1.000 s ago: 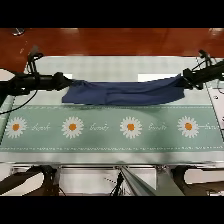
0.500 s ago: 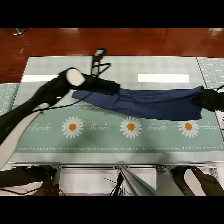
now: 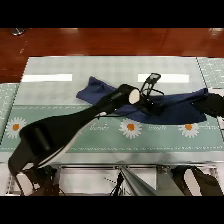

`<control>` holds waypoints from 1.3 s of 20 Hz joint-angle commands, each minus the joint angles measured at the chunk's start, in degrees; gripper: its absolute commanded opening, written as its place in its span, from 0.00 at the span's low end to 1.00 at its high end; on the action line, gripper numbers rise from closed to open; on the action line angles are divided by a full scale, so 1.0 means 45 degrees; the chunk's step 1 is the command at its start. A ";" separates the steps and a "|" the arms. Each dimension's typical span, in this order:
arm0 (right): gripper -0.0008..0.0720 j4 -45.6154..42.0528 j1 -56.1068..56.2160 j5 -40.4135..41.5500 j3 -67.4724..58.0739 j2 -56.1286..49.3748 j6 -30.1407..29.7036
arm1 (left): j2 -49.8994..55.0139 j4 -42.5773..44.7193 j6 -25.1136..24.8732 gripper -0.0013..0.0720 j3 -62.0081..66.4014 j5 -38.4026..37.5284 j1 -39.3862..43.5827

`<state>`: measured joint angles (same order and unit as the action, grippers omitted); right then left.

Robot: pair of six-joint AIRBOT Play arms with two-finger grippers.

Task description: Fold the shirts.

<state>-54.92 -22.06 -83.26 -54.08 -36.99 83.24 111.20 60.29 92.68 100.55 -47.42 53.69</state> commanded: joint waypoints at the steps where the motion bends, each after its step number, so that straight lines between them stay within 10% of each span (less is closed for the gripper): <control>1: 0.04 0.0219 -0.0005 0.0039 0.0010 0.0083 0.0010 | 0.1025 -0.0879 -0.0189 0.05 0.1083 -0.0355 0.0772; 10: 0.04 0.0476 0.0359 0.0272 0.0010 0.0078 -0.0010 | -0.1088 -0.0792 -0.0457 0.05 0.1481 -0.3497 -0.4503; 17: 0.04 0.1409 0.5566 0.3993 -0.1423 -0.3007 0.0379 | -0.6261 0.0481 -0.1797 0.05 0.0942 -0.5076 -0.8388; 26: 0.04 0.2001 1.0088 0.5931 -0.7383 -1.1744 0.0219 | -1.6121 0.1656 -0.1093 0.05 -1.0724 -0.3643 -1.0579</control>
<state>-47.48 18.61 -59.37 -80.16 -78.98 84.82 51.46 66.96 85.10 68.36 -67.18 8.12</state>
